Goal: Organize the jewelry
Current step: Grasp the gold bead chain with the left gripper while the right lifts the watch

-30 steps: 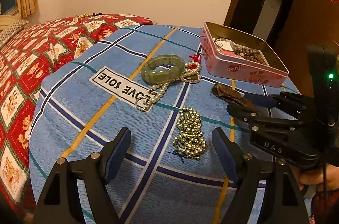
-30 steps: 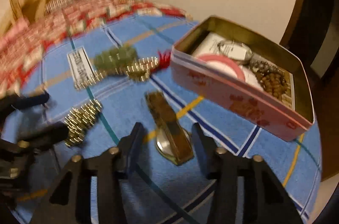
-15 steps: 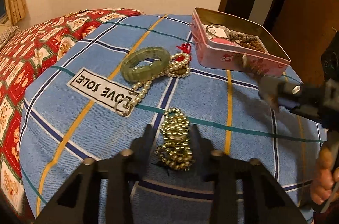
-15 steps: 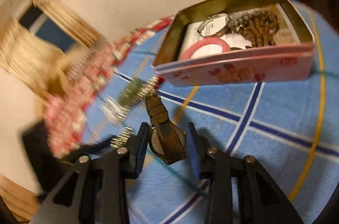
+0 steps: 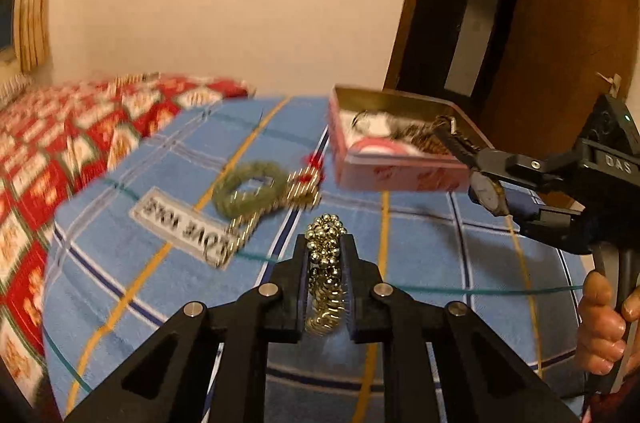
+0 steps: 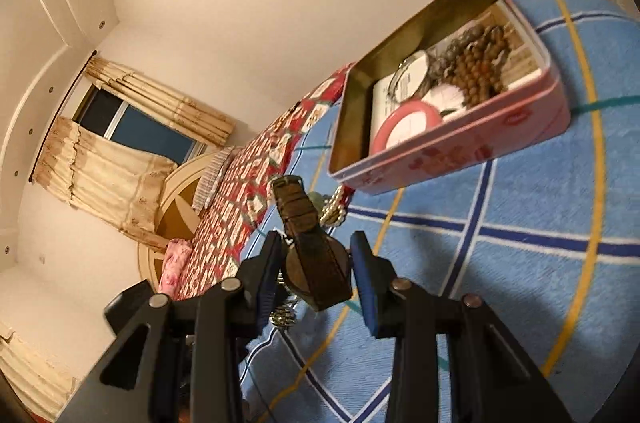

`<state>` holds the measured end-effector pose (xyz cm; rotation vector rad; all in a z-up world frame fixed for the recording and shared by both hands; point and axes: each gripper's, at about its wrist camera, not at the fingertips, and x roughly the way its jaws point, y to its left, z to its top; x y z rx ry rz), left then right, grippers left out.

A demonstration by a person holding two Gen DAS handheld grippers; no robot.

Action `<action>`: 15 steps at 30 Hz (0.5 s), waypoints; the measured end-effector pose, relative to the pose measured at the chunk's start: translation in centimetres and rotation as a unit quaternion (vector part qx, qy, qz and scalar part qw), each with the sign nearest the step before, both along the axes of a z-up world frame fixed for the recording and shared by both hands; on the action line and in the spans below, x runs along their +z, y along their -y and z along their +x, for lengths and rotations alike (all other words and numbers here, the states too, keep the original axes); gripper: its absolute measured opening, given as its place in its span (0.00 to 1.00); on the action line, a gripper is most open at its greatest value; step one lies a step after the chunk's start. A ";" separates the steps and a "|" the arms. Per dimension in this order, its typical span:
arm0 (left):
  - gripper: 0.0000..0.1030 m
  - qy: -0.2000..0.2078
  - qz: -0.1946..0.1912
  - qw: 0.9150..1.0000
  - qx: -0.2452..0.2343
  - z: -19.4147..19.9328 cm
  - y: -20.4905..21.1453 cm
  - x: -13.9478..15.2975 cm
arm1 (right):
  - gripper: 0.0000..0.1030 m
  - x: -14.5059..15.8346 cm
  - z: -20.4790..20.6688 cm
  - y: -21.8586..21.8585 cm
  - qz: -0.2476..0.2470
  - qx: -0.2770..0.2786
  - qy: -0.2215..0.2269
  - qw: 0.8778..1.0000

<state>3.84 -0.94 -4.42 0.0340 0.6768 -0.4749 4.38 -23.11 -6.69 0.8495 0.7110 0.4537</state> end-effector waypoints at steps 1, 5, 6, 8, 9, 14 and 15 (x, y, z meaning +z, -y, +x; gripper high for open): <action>0.14 0.010 0.000 1.000 -0.006 -0.1 0.5 0.4 | 0.37 0.2 -0.2 0.4 0.000 -0.005 0.003 1.000; 0.14 0.025 -0.016 0.999 -0.020 0.5 1.7 1.7 | 0.37 1.5 -0.1 1.6 -0.023 -0.034 0.018 0.999; 0.14 0.025 -0.019 0.999 -0.024 0.8 2.1 2.0 | 0.37 1.9 -0.1 2.0 -0.033 -0.043 0.023 0.998; 0.14 0.034 -0.021 0.999 -0.026 1.5 3.0 2.6 | 0.37 2.2 0.1 2.8 -0.029 -0.052 0.029 0.998; 0.14 0.040 -0.021 0.999 -0.026 1.8 3.4 2.9 | 0.37 2.3 0.3 3.4 -0.019 -0.057 0.030 0.998; 0.14 0.049 -0.021 0.998 -0.033 4.5 6.3 4.1 | 0.37 2.9 2.9 5.2 -0.052 -0.099 0.017 0.994; 0.14 0.051 -0.016 0.998 -0.033 5.1 6.8 4.1 | 0.37 2.8 3.6 5.5 -0.049 -0.101 0.013 0.994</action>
